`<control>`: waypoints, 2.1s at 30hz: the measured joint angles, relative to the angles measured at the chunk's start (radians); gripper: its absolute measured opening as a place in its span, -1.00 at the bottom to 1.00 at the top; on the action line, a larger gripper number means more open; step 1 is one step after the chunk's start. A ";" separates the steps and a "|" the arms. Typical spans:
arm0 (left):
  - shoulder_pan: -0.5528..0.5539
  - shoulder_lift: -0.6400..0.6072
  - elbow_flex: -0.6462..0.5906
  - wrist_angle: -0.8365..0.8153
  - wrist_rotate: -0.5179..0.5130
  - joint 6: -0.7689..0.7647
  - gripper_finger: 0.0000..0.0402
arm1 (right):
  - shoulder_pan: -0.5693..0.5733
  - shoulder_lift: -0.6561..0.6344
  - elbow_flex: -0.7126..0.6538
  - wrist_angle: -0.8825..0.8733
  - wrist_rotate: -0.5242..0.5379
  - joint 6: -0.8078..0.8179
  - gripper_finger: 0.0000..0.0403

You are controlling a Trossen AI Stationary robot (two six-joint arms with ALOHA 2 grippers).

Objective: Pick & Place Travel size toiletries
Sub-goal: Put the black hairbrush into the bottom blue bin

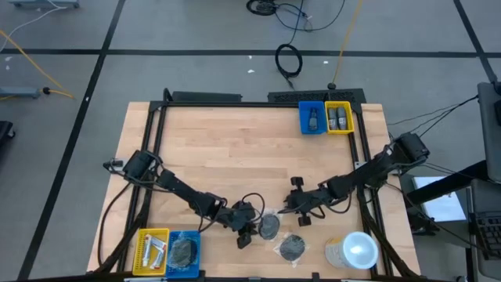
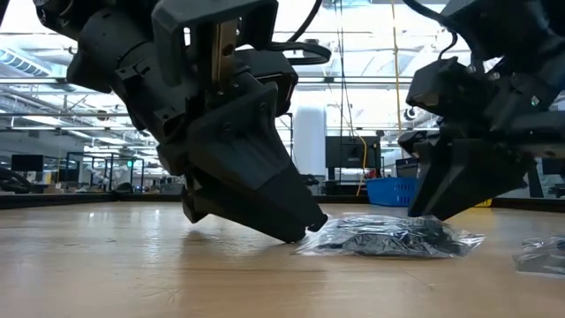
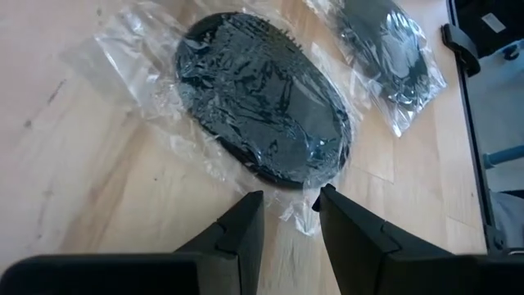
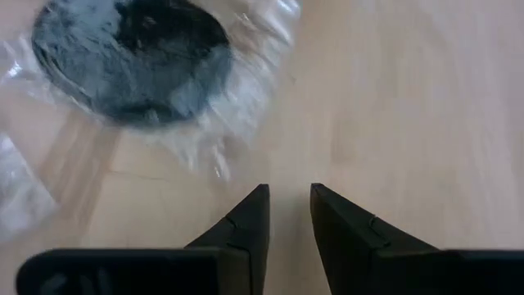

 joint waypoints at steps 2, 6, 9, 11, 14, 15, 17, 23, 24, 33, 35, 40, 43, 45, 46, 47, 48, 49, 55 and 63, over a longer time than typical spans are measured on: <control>0.003 0.000 0.000 0.002 -0.001 0.000 -0.38 | 0.002 0.046 0.001 0.057 0.000 -0.019 -0.57; 0.005 0.001 0.000 0.016 -0.002 0.015 -0.38 | 0.017 0.119 0.004 0.148 0.005 -0.068 -0.57; 0.005 0.002 0.000 0.018 -0.002 0.017 -0.38 | 0.036 0.145 0.005 0.157 0.005 -0.113 -0.57; 0.005 0.002 0.000 0.018 -0.002 0.017 -0.38 | 0.047 0.147 0.005 0.132 0.006 -0.116 -0.57; 0.005 0.002 0.000 0.018 -0.001 0.027 -0.38 | 0.066 0.148 0.005 0.099 0.001 -0.116 -0.57; 0.005 0.002 0.000 0.017 -0.001 0.030 -0.38 | 0.075 0.148 0.005 0.089 0.001 -0.116 -0.57; 0.005 0.002 0.000 0.018 -0.001 0.030 -0.38 | 0.090 0.148 0.004 0.057 -0.003 -0.112 -0.57; 0.005 0.002 0.000 0.018 0.001 0.029 -0.38 | 0.124 0.137 0.004 -0.038 0.032 -0.065 -0.57; 0.005 0.002 0.000 0.018 0.001 0.029 -0.38 | 0.125 0.136 0.003 -0.042 0.031 -0.056 -0.57; 0.013 0.002 0.000 0.021 0.002 0.027 -0.38 | 0.146 0.119 0.001 0.161 0.002 -0.112 -0.57; 0.018 0.002 0.000 0.023 0.002 0.027 -0.38 | 0.146 0.120 0.000 0.179 -0.009 -0.115 -0.57; 0.028 0.002 0.000 0.027 -0.004 0.031 -0.38 | 0.145 0.121 0.000 0.186 -0.019 -0.114 -0.57; 0.036 0.002 0.000 0.037 -0.007 0.033 -0.38 | 0.143 0.121 0.000 0.198 -0.018 -0.113 -0.57; 0.041 0.002 -0.001 0.046 -0.008 0.039 -0.38 | 0.139 0.121 0.000 0.215 -0.022 -0.116 -0.57; 0.044 0.002 -0.001 0.052 -0.007 0.044 -0.38 | 0.139 0.122 -0.001 0.223 -0.022 -0.117 -0.57; 0.046 0.002 -0.002 0.058 -0.007 0.050 -0.38 | 0.137 0.122 -0.001 0.229 -0.023 -0.123 -0.57; 0.049 0.002 -0.002 0.067 -0.006 0.055 -0.38 | 0.133 0.122 -0.001 0.235 -0.033 -0.131 -0.57; 0.051 0.002 -0.002 0.074 -0.006 0.059 -0.38 | 0.131 0.123 -0.001 0.239 -0.039 -0.134 -0.57; 0.065 0.002 -0.002 0.083 -0.002 0.067 -0.38 | 0.119 0.123 -0.001 0.246 -0.044 -0.135 -0.51; 0.075 0.002 -0.002 0.087 -0.009 0.076 -0.38 | 0.113 0.131 -0.001 0.295 -0.057 -0.136 -0.39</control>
